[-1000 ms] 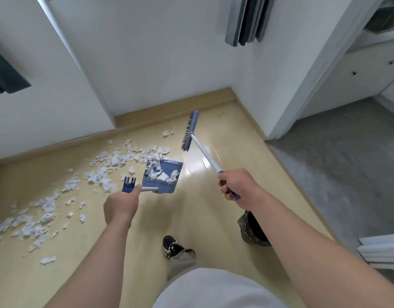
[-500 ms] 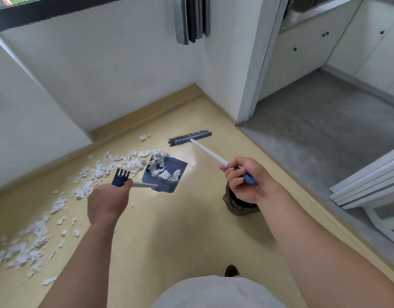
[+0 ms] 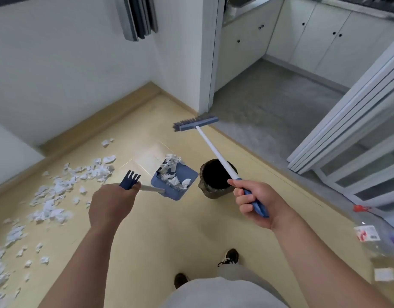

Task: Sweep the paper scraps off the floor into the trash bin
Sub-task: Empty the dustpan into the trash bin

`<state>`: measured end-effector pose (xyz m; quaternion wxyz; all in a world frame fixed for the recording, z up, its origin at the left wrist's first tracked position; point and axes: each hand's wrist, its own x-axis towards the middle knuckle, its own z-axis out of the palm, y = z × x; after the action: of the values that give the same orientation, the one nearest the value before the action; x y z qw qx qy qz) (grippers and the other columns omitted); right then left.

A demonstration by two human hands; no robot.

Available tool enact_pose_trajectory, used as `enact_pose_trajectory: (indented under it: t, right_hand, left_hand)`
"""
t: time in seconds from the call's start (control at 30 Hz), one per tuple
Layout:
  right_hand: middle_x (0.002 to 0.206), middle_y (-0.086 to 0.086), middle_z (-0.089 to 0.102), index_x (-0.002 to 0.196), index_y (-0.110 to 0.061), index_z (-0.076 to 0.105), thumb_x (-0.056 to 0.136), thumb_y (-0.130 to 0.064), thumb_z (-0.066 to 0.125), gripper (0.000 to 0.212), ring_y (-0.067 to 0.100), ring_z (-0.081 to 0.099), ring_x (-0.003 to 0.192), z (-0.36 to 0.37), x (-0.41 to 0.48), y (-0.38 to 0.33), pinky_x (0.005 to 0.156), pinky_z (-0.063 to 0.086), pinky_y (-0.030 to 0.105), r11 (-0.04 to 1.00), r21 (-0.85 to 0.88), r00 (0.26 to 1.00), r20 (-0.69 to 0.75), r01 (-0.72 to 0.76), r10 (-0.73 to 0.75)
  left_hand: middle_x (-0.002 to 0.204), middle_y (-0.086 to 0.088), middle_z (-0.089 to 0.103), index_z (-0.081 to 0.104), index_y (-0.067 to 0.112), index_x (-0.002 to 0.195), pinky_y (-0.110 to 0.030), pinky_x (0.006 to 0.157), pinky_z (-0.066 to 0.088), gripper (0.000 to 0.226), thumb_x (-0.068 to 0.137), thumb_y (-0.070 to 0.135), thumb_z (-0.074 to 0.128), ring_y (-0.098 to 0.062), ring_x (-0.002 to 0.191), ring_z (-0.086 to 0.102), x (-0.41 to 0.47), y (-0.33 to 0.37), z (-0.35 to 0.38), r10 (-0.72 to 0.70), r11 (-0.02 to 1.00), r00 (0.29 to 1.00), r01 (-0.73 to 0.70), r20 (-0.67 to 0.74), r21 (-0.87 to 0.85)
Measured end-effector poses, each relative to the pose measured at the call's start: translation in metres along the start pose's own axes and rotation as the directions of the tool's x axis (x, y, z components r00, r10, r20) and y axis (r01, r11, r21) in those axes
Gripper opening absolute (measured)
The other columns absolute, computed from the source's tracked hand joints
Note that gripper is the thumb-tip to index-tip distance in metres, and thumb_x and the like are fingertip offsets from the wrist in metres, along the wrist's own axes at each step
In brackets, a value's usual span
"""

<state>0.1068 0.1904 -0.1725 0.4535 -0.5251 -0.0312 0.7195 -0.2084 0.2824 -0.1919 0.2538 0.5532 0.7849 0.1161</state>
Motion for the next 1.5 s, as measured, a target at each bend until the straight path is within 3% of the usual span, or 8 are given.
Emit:
enact_pose_trajectory:
  t: [0.1, 0.2, 0.3, 0.43, 0.67, 0.9, 1.37, 1.5]
  right_hand:
    - [0.064, -0.003, 0.045, 0.122, -0.011, 0.048, 0.095, -0.015, 0.059, 0.029, 0.002, 0.035, 0.037, -0.019, -0.012, 0.003, 0.032, 0.036, 0.016, 0.999, 0.034, 0.999, 0.023, 0.032, -0.033]
    - [0.073, 0.001, 0.056, 0.117, -0.01, 0.049, 0.076, -0.011, 0.07, 0.046, 0.003, 0.037, 0.038, -0.043, -0.016, -0.002, 0.036, 0.042, 0.012, 0.974, 0.224, 0.996, 0.084, -0.013, -0.006]
    - [0.074, 0.003, 0.057, 0.099, -0.009, 0.05, 0.085, -0.01, 0.06, 0.017, 0.003, 0.037, 0.036, -0.069, -0.016, -0.007, 0.029, 0.033, 0.011, 0.948, 0.302, 0.991, 0.117, -0.103, 0.071]
    - [0.064, -0.001, 0.036, 0.091, -0.011, 0.048, 0.099, -0.014, 0.052, 0.009, 0.004, 0.029, 0.033, -0.105, -0.018, -0.023, 0.026, 0.022, 0.013, 0.963, 0.251, 0.995, 0.002, -0.098, 0.101]
    - [0.063, 0.0, 0.04, 0.102, -0.008, 0.052, 0.102, -0.03, 0.052, 0.022, 0.005, 0.028, 0.039, -0.174, -0.029, -0.061, 0.028, 0.023, 0.015, 0.998, 0.051, 0.992, -0.115, -0.045, 0.05]
    - [0.066, 0.001, 0.039, 0.103, -0.009, 0.052, 0.102, -0.03, 0.049, 0.022, 0.006, 0.026, 0.043, -0.219, -0.034, -0.084, 0.03, 0.022, 0.016, 0.987, -0.142, 0.984, -0.175, -0.069, 0.043]
    - [0.067, 0.002, 0.04, 0.099, -0.008, 0.053, 0.102, -0.028, 0.048, 0.021, 0.007, 0.029, 0.042, -0.215, -0.042, -0.076, 0.031, 0.024, 0.016, 0.975, -0.212, 0.978, -0.206, -0.071, 0.027]
    - [0.066, 0.002, 0.04, 0.098, -0.008, 0.054, 0.102, -0.028, 0.047, 0.022, 0.007, 0.03, 0.042, -0.211, -0.042, -0.077, 0.032, 0.024, 0.016, 0.975, -0.214, 0.977, -0.215, -0.062, 0.015]
  left_hand:
    - [0.051, -0.008, 0.054, 0.052, 0.006, 0.054, -0.028, 0.048, 0.036, 0.059, 0.092, 0.05, 0.06, -0.027, 0.051, 0.055, -0.011, 0.021, 0.008, 0.06, 0.998, 0.998, -0.06, 0.016, 0.034]
    - [0.049, -0.006, 0.049, 0.048, 0.006, 0.052, -0.029, 0.048, 0.035, 0.06, 0.092, 0.05, 0.06, -0.026, 0.048, 0.051, -0.021, 0.043, 0.015, 0.104, 0.992, 0.994, -0.106, 0.026, 0.066]
    - [0.047, -0.004, 0.048, 0.047, 0.008, 0.05, -0.028, 0.047, 0.033, 0.06, 0.092, 0.049, 0.061, -0.024, 0.047, 0.05, -0.032, 0.067, 0.024, 0.152, 0.981, 0.988, -0.153, 0.02, 0.117]
    - [0.048, -0.003, 0.051, 0.052, 0.011, 0.052, -0.027, 0.048, 0.034, 0.055, 0.09, 0.051, 0.062, -0.024, 0.05, 0.054, -0.05, 0.107, 0.04, 0.189, 0.962, 0.982, -0.187, 0.01, 0.196]
    - [0.054, -0.005, 0.055, 0.054, 0.01, 0.056, -0.026, 0.047, 0.034, 0.056, 0.089, 0.055, 0.062, -0.023, 0.052, 0.055, -0.079, 0.169, 0.069, 0.198, 0.937, 0.98, -0.189, -0.002, 0.295]
    - [0.057, -0.006, 0.057, 0.058, 0.011, 0.059, -0.026, 0.049, 0.035, 0.054, 0.088, 0.057, 0.063, -0.024, 0.055, 0.056, -0.094, 0.21, 0.084, 0.228, 0.904, 0.973, -0.202, -0.025, 0.377]
    - [0.062, -0.003, 0.057, 0.058, 0.013, 0.062, -0.023, 0.048, 0.036, 0.055, 0.089, 0.061, 0.057, -0.023, 0.059, 0.059, -0.092, 0.256, 0.089, 0.408, 0.703, 0.911, -0.353, 0.057, 0.617]
    - [0.063, -0.002, 0.057, 0.056, 0.015, 0.06, -0.022, 0.048, 0.037, 0.054, 0.088, 0.061, 0.057, -0.022, 0.06, 0.059, -0.085, 0.259, 0.088, 0.412, 0.712, 0.91, -0.352, 0.045, 0.608]
